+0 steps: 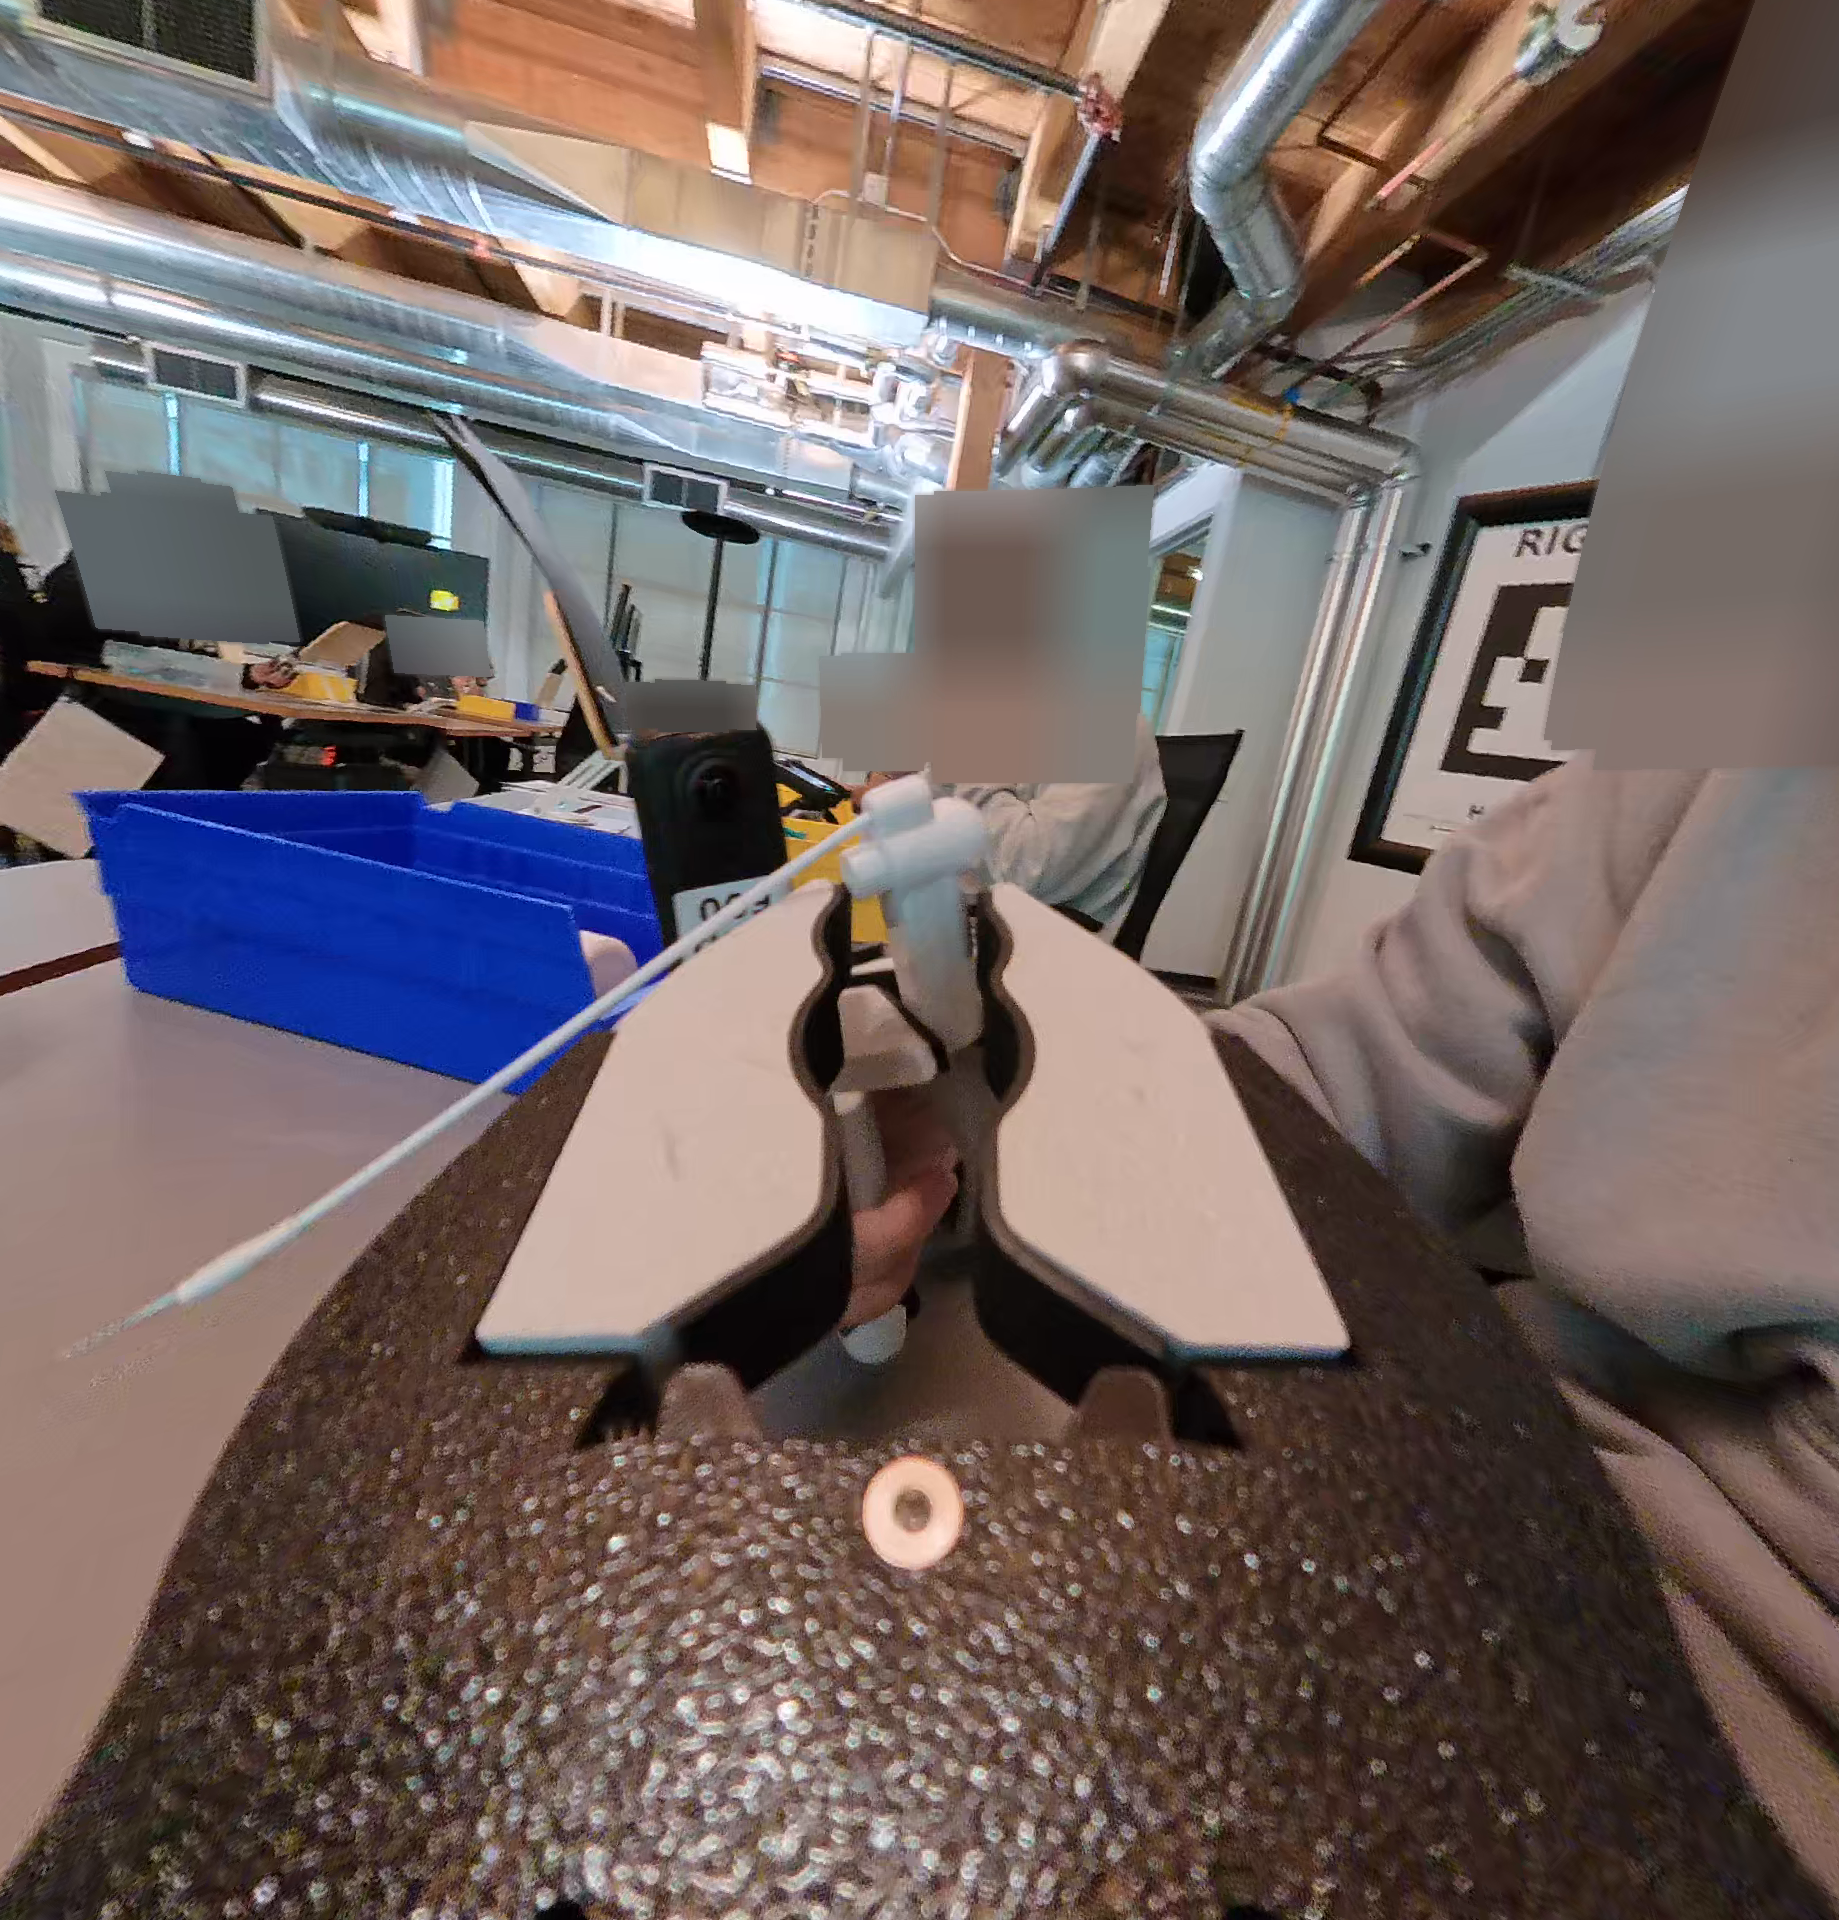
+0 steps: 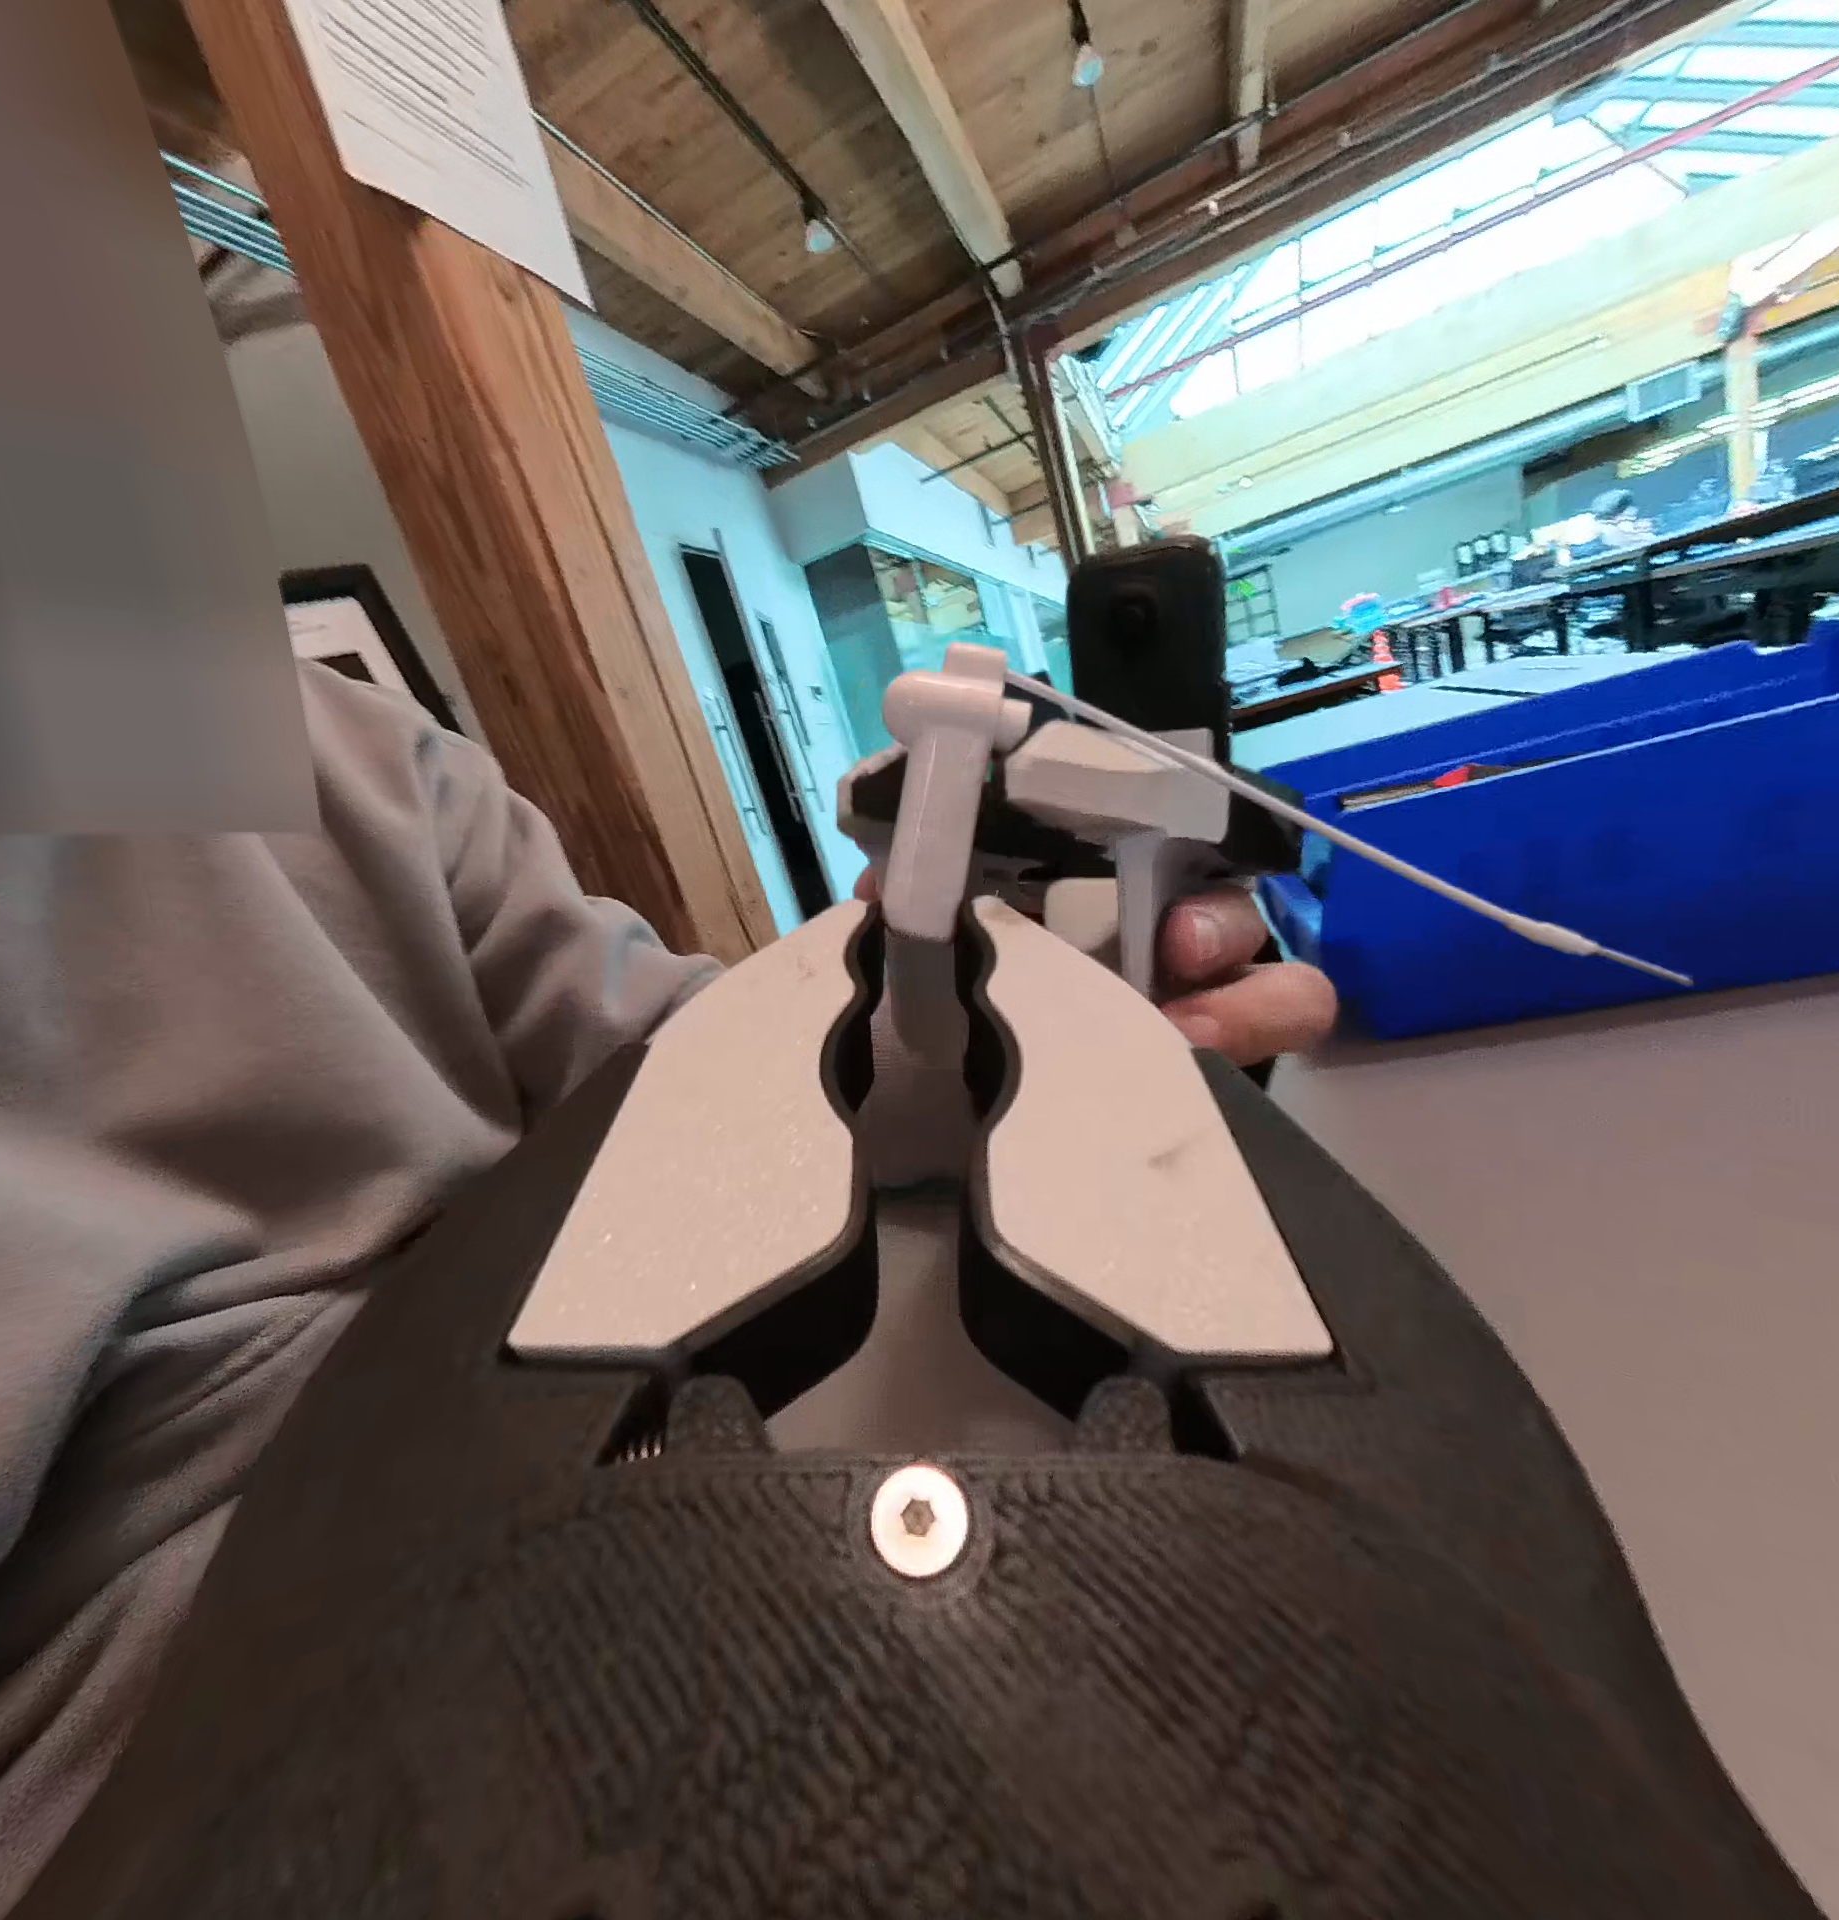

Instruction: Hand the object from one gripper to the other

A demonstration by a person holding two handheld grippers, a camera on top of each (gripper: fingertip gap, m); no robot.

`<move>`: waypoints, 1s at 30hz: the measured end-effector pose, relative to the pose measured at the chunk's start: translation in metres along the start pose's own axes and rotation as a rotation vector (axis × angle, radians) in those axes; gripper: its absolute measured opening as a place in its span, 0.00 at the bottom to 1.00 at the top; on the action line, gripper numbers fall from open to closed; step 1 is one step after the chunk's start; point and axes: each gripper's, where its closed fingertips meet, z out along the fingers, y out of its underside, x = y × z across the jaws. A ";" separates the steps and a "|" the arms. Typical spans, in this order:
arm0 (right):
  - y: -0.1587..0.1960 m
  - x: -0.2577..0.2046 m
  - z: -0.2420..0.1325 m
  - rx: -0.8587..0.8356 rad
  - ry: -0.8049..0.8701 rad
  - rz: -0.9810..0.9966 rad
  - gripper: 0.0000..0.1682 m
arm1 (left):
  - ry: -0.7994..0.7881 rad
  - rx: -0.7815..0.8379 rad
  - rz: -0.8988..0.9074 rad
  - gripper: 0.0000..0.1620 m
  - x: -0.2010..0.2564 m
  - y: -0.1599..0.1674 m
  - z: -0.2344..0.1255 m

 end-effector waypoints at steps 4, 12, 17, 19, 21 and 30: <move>0.003 0.007 -0.001 -0.022 0.050 -0.016 0.08 | -0.043 -0.031 0.006 0.13 -0.007 -0.001 -0.004; -0.008 0.062 -0.028 -0.130 0.656 -0.584 0.16 | -0.443 -0.118 0.164 0.12 -0.055 0.001 -0.021; 0.004 0.071 -0.026 -0.356 0.793 -0.897 0.16 | -0.518 -0.108 0.130 0.12 -0.066 0.005 -0.025; 0.005 0.072 -0.023 -0.355 0.807 -0.915 0.16 | -0.519 -0.115 0.143 0.12 -0.066 0.008 -0.023; 0.002 0.071 -0.023 -0.322 0.818 -0.894 0.10 | -0.515 -0.121 0.164 0.12 -0.064 0.009 -0.020; -0.043 0.056 -0.037 -0.086 0.875 -0.726 0.07 | -0.464 -0.086 0.315 0.21 -0.050 0.001 -0.014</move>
